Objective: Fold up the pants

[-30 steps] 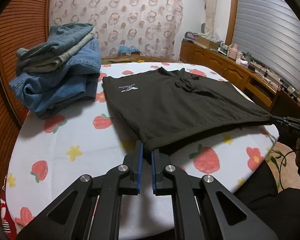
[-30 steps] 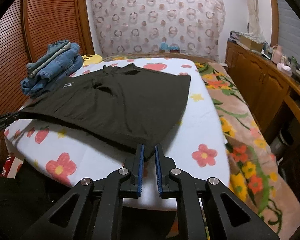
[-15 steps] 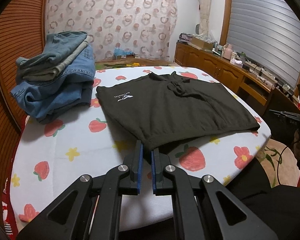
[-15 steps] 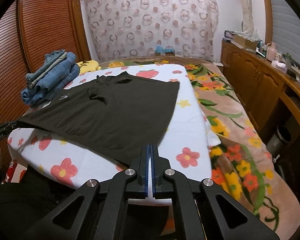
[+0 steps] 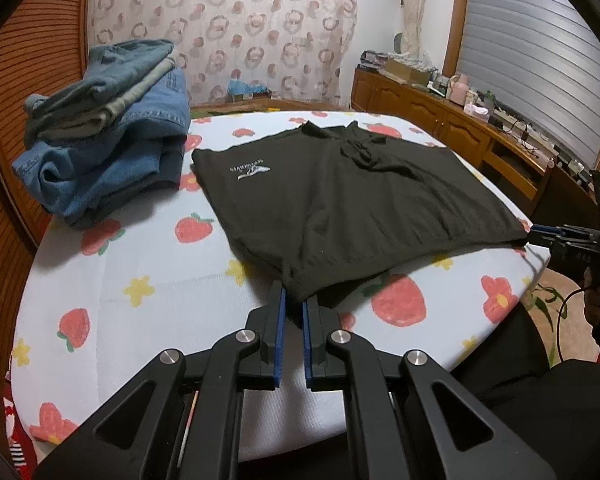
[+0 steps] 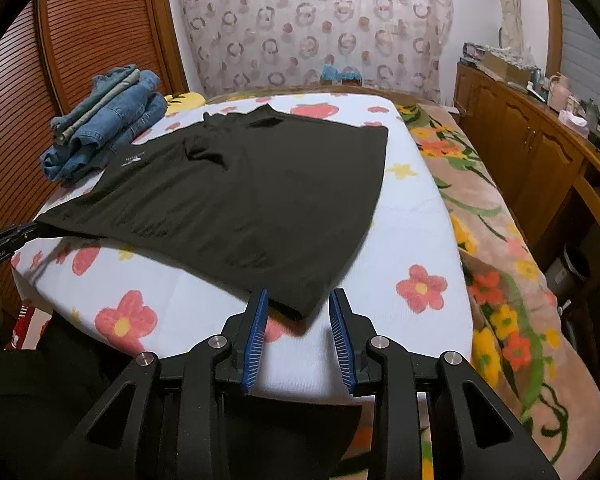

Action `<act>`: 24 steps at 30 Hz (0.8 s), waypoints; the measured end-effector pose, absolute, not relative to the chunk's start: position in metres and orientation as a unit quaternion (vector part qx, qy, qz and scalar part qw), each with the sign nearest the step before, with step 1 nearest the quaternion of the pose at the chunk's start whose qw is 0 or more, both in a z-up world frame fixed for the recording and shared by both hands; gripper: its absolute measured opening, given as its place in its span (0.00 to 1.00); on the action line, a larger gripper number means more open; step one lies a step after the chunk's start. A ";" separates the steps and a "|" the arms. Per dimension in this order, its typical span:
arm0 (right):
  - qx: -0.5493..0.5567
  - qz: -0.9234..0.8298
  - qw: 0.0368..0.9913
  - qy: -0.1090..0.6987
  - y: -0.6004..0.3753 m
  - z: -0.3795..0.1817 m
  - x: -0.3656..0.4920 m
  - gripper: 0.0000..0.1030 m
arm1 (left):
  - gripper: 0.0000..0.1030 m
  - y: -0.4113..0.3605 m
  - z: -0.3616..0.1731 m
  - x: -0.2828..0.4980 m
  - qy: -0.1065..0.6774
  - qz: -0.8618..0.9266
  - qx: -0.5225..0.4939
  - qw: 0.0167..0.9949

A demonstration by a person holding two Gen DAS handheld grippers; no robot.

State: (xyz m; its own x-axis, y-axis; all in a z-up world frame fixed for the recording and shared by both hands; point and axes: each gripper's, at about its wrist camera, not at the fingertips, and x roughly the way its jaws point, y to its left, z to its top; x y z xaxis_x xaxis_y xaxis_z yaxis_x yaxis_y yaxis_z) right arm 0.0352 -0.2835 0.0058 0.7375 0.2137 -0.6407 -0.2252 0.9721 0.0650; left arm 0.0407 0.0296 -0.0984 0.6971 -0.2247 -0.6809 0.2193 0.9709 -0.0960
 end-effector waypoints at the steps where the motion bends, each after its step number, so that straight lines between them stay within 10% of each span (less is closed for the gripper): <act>1: -0.006 0.117 0.931 0.345 -0.284 0.006 0.037 0.32 | 0.08 0.029 -0.100 0.041 0.371 -0.120 -0.004 0.921; 7: -0.005 0.121 0.928 0.353 -0.281 0.006 0.044 0.31 | 0.08 0.033 -0.103 0.040 0.375 -0.117 -0.007 0.920; 11: -0.011 0.126 0.928 0.350 -0.284 0.007 0.043 0.07 | 0.08 0.032 -0.104 0.039 0.377 -0.119 -0.006 0.919; 24: 0.016 0.132 0.945 0.297 -0.303 0.031 0.020 0.04 | 0.08 0.019 -0.094 0.031 0.370 -0.134 0.003 0.920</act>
State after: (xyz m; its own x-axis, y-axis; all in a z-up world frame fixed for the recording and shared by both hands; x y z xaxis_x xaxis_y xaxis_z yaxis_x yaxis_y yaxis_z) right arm 0.0200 -0.3026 0.0309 0.7882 0.2592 -0.5582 -0.2405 0.9646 0.1084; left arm 0.0310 0.0185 -0.0945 0.6912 -0.2432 -0.6805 0.2482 0.9643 -0.0925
